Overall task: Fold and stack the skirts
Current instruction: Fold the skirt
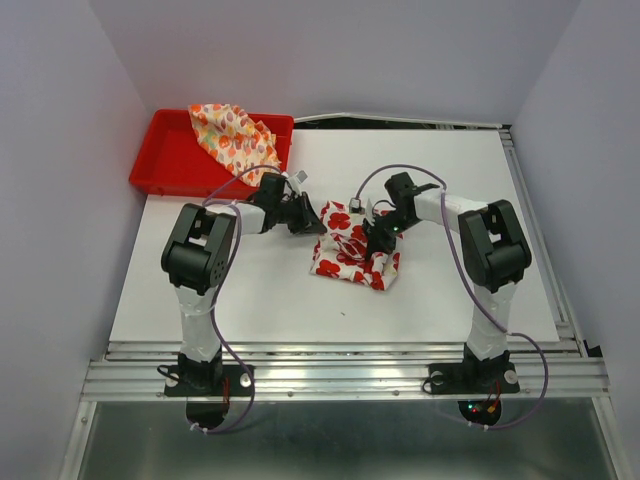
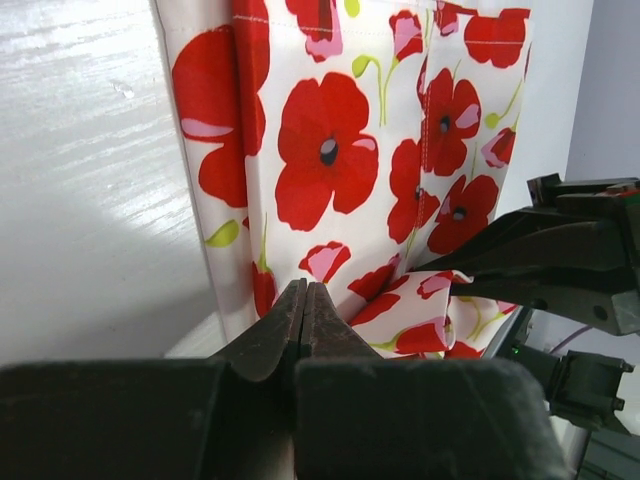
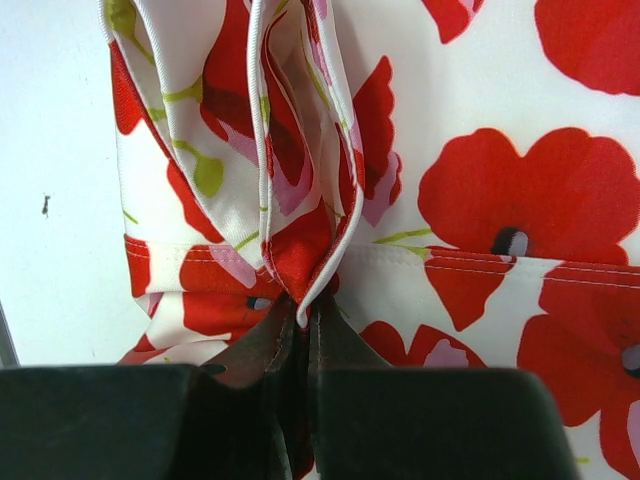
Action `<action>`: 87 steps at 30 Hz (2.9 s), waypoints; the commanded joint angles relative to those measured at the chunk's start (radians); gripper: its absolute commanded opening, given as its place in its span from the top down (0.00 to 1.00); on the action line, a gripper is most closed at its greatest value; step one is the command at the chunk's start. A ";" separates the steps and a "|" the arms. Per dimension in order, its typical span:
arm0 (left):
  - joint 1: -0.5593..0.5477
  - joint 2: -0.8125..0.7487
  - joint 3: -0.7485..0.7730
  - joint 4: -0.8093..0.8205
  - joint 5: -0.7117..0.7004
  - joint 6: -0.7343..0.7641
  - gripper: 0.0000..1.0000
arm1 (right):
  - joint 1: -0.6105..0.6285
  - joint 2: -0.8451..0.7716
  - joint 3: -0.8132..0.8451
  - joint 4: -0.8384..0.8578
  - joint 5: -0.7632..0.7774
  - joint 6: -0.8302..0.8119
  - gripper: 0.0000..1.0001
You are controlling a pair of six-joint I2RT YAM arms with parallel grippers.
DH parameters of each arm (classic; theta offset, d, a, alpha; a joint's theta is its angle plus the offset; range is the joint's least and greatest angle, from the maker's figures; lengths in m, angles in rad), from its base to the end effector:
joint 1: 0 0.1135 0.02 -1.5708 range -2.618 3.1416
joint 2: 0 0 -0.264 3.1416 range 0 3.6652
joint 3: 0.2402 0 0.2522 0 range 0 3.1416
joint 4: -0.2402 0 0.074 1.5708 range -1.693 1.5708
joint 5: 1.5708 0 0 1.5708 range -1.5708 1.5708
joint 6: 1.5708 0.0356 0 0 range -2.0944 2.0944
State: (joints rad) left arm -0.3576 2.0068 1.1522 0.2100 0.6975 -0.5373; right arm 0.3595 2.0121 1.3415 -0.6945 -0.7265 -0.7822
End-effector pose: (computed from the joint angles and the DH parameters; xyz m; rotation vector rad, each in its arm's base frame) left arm 0.3841 -0.1679 0.1466 0.2090 2.3219 -1.2475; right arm 0.3497 0.1567 0.1485 -1.5164 2.1694 0.9257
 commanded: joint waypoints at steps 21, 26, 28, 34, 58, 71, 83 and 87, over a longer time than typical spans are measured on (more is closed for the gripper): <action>0.029 0.129 0.064 -0.147 -0.151 0.072 1.00 | 0.002 -0.090 0.145 -0.174 -0.011 -0.006 0.99; 0.029 0.167 0.090 -0.198 -0.161 0.115 1.00 | 0.002 -0.052 0.316 -0.304 -0.037 -0.005 0.99; 0.029 0.162 0.083 -0.189 -0.164 0.117 1.00 | 0.002 -0.013 0.396 -0.338 -0.030 -0.006 0.99; 0.029 0.168 0.083 -0.190 -0.162 0.128 1.00 | -0.017 0.076 0.531 -0.398 0.007 -0.032 0.99; 0.034 0.184 0.099 -0.208 -0.159 0.145 1.00 | -0.096 0.326 0.831 -0.415 0.104 -0.121 0.98; 0.035 0.193 0.112 -0.231 -0.154 0.154 1.00 | -0.086 0.364 0.860 -0.300 0.119 -0.115 0.84; 0.039 0.188 0.101 -0.236 -0.165 0.157 1.00 | -0.077 0.245 0.847 -0.020 0.183 0.162 0.00; 0.039 0.185 0.095 -0.231 -0.170 0.154 1.00 | -0.102 0.160 0.860 0.016 0.182 0.228 0.00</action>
State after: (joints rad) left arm -0.3351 2.1250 1.2907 0.1112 0.6952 -0.4606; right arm 0.2752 2.3394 2.1304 -0.7902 -0.5522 -0.6510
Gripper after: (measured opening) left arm 0.061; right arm 0.999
